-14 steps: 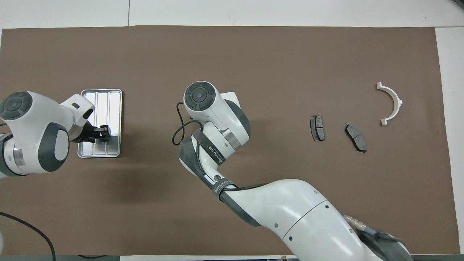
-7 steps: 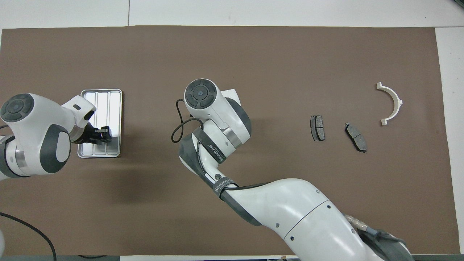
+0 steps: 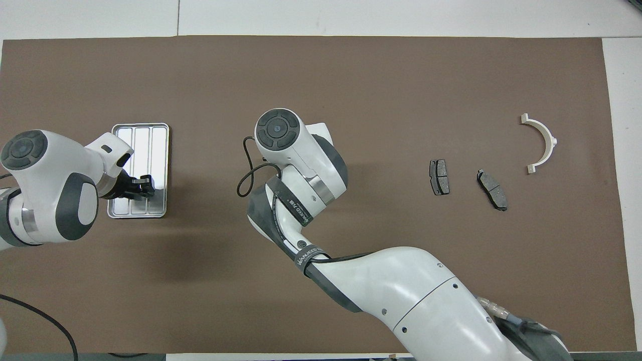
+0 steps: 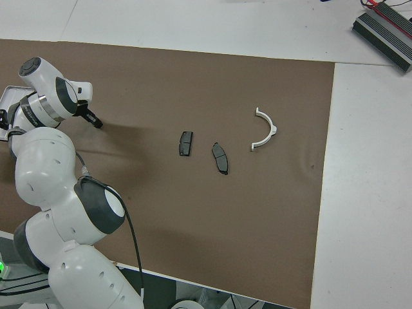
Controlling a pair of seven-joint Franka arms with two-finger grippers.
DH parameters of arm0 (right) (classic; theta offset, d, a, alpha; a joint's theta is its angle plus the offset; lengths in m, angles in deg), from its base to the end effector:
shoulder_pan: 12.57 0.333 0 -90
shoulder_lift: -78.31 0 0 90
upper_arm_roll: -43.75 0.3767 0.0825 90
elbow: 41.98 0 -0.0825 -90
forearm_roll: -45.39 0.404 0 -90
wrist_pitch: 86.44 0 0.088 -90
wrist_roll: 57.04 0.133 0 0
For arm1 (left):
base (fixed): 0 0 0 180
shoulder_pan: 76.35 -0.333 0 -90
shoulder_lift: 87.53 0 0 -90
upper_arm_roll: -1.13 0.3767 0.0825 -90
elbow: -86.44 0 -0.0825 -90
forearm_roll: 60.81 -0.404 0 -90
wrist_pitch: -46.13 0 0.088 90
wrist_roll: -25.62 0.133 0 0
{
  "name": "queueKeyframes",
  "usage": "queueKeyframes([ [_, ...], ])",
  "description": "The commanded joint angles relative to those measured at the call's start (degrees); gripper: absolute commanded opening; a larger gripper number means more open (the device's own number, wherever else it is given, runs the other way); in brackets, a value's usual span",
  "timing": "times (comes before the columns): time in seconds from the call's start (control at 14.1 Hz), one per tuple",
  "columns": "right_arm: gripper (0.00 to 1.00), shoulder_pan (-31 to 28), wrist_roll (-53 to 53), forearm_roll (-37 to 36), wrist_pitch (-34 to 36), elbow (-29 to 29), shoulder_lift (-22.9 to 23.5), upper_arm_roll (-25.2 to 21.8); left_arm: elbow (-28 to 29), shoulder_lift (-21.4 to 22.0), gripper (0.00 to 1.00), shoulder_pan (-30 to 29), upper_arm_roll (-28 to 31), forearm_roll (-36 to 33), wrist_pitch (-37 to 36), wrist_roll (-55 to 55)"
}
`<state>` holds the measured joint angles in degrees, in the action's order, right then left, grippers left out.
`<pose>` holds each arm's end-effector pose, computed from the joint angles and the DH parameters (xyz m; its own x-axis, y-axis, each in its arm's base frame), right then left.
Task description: Place bearing gear from tray to pile
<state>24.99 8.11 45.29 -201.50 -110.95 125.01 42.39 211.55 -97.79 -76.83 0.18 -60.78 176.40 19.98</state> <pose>0.6563 0.4869 0.2969 0.8789 -0.4768 0.0127 -0.4770 -0.8788 0.0175 0.5666 -0.0046 0.3191 0.9919 0.0905 -0.0888 0.0904 -0.9959 -0.0054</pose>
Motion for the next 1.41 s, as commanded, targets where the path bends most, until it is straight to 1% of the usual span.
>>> queueKeyframes([
  [0.0,0.00,-4.7,-8.9,0.0,6.5,0.2,-4.4,0.3,2.7,2.3,0.25,-0.1,0.0,0.9,1.0,0.1],
  [0.14,0.00,-9.1,-19.1,0.1,12.1,0.2,-9.5,0.4,2.7,2.3,0.14,0.0,0.0,0.9,0.8,-0.1],
  [0.28,0.00,-13.7,-30.6,0.2,16.1,0.2,-13.4,0.4,1.5,2.0,0.13,-0.1,-0.2,1.6,0.7,-0.7],
  [0.35,0.00,-15.9,-37.2,0.2,17.1,0.2,-14.7,0.3,-0.3,1.9,0.13,0.1,-0.2,4.5,0.4,-1.2],
  [0.42,0.00,-17.9,-44.1,0.0,17.4,-0.3,-15.7,0.2,-2.6,1.7,0.13,1.3,-0.3,7.2,-0.6,-2.8],
  [0.57,0.00,-22.4,-54.6,-0.5,17.3,-0.4,-16.1,0.2,-8.4,0.4,0.13,3.8,-0.3,7.6,-3.3,-9.6],
  [0.71,0.00,-26.7,-63.3,-0.4,15.1,-1.8,-16.1,0.3,-12.3,-1.1,0.14,9.1,-0.3,7.6,-3.4,-18.8],
  [0.78,0.00,-28.1,-66.5,-0.4,13.0,-3.4,-16.5,0.3,-14.0,-1.9,0.14,12.0,-0.1,7.3,-3.4,-23.8],
  [0.85,0.00,-29.5,-68.6,-0.4,10.6,-5.6,-17.0,0.3,-16.0,-2.7,0.14,14.3,0.0,7.2,-3.5,-27.3],
  [0.99,0.00,-30.8,-70.7,-0.4,3.7,-12.0,-18.2,0.3,-20.5,-5.4,0.14,19.0,0.1,7.1,-4.3,-33.1],
  [1.06,0.00,-31.3,-70.9,-0.4,0.0,-14.9,-18.2,0.3,-23.7,-8.0,0.14,22.3,0.2,6.2,-6.3,-36.5],
  [1.13,0.00,-31.9,-71.4,-0.4,-2.7,-16.7,-17.8,0.3,-28.0,-11.8,0.14,25.0,0.2,3.8,-8.0,-40.3],
  [1.2,0.00,-32.0,-71.5,-0.4,-4.3,-17.5,-17.2,0.2,-31.5,-15.6,0.14,28.1,0.2,1.8,-7.9,-44.7],
  [1.27,0.00,-32.1,-71.7,-0.4,-5.9,-18.0,-15.9,0.2,-32.5,-17.4,0.14,30.3,0.2,0.3,-7.2,-48.1],
  [1.34,0.00,-32.3,-71.8,-0.4,-7.6,-18.2,-14.9,0.3,-31.3,-17.3,0.14,31.0,0.2,-0.7,-6.6,-48.3],
])
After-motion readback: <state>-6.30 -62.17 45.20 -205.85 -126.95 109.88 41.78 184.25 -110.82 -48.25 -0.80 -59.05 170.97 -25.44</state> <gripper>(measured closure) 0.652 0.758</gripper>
